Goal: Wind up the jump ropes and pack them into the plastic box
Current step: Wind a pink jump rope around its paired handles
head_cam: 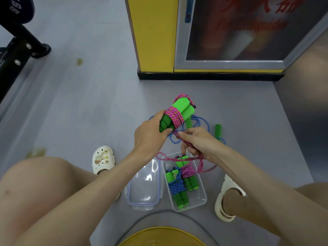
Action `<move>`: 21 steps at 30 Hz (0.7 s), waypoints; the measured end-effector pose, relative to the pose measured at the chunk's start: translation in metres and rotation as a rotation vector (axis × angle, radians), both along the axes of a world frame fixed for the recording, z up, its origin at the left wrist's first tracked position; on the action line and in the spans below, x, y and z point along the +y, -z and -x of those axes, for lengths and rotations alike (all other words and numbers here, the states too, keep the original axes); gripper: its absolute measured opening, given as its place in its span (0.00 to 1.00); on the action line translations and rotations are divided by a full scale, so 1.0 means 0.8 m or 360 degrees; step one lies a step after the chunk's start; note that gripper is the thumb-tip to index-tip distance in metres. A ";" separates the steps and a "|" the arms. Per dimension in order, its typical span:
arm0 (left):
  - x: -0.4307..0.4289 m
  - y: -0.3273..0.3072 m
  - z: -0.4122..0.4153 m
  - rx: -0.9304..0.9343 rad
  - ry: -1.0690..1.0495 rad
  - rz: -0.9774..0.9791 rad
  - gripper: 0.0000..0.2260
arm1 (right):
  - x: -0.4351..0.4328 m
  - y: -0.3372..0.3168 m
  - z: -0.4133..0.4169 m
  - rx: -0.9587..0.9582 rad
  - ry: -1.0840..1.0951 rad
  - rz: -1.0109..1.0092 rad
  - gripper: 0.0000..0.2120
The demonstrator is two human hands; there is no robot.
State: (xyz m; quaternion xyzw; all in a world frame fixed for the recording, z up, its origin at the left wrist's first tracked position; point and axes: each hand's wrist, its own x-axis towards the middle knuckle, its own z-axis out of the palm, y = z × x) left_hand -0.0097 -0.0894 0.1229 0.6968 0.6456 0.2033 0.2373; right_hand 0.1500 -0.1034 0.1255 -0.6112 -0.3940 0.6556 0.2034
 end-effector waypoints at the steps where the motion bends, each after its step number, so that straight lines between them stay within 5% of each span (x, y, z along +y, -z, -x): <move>1: -0.001 0.000 0.001 0.0068 0.0005 -0.0055 0.22 | 0.000 -0.001 0.000 0.0000 -0.0016 0.0004 0.09; 6: -0.005 0.003 0.000 0.0297 0.0006 -0.0237 0.20 | 0.007 0.002 0.000 -0.0186 -0.0052 -0.0164 0.06; 14: -0.012 0.016 -0.003 0.0495 0.0176 -0.0415 0.22 | 0.004 -0.007 0.005 0.0144 0.0182 -0.0143 0.14; 21: -0.019 0.020 -0.010 0.0245 0.0392 -0.0289 0.33 | 0.007 -0.007 0.002 0.0209 0.0218 -0.0156 0.13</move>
